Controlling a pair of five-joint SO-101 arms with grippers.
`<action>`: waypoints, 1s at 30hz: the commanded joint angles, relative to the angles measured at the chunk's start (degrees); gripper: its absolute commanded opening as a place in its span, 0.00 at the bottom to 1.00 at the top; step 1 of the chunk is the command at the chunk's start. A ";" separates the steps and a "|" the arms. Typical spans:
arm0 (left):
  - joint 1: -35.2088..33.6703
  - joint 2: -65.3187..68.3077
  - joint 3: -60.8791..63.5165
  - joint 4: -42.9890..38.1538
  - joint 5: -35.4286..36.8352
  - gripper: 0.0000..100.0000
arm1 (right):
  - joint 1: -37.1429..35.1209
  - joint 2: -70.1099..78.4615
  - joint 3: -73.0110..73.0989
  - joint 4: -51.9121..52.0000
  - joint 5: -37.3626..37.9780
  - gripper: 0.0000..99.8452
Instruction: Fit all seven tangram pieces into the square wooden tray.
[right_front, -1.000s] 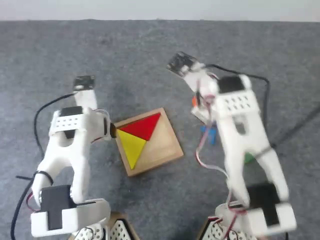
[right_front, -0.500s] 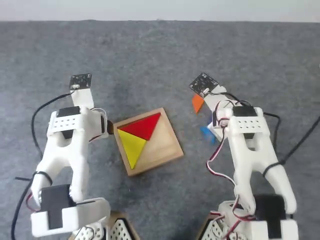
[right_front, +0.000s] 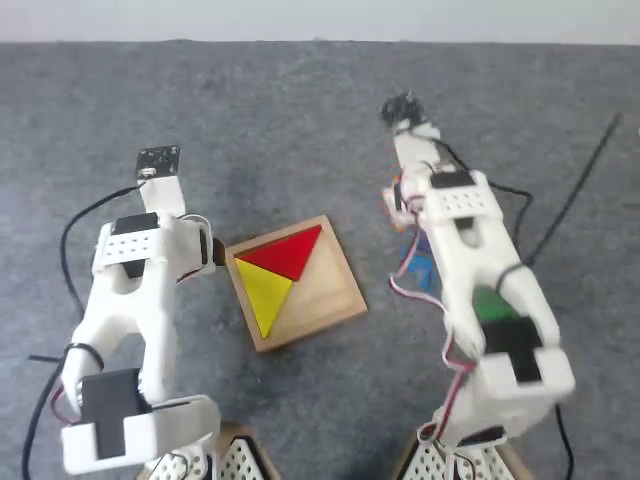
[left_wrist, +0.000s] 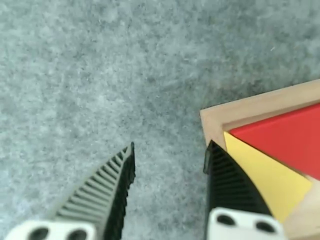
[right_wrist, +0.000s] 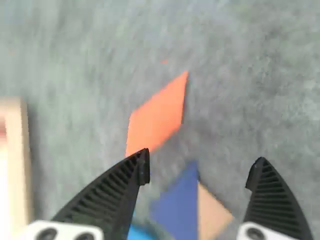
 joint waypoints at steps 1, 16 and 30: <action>-0.18 -2.55 -0.04 -1.76 0.62 0.22 | -0.22 8.66 -14.33 3.47 -16.53 0.32; -0.09 -2.64 -0.22 -1.49 0.53 0.22 | -4.70 36.70 -51.25 23.96 -25.85 0.32; 0.09 -2.64 -0.13 -1.58 0.62 0.22 | -8.66 39.69 -56.26 31.25 -25.41 0.01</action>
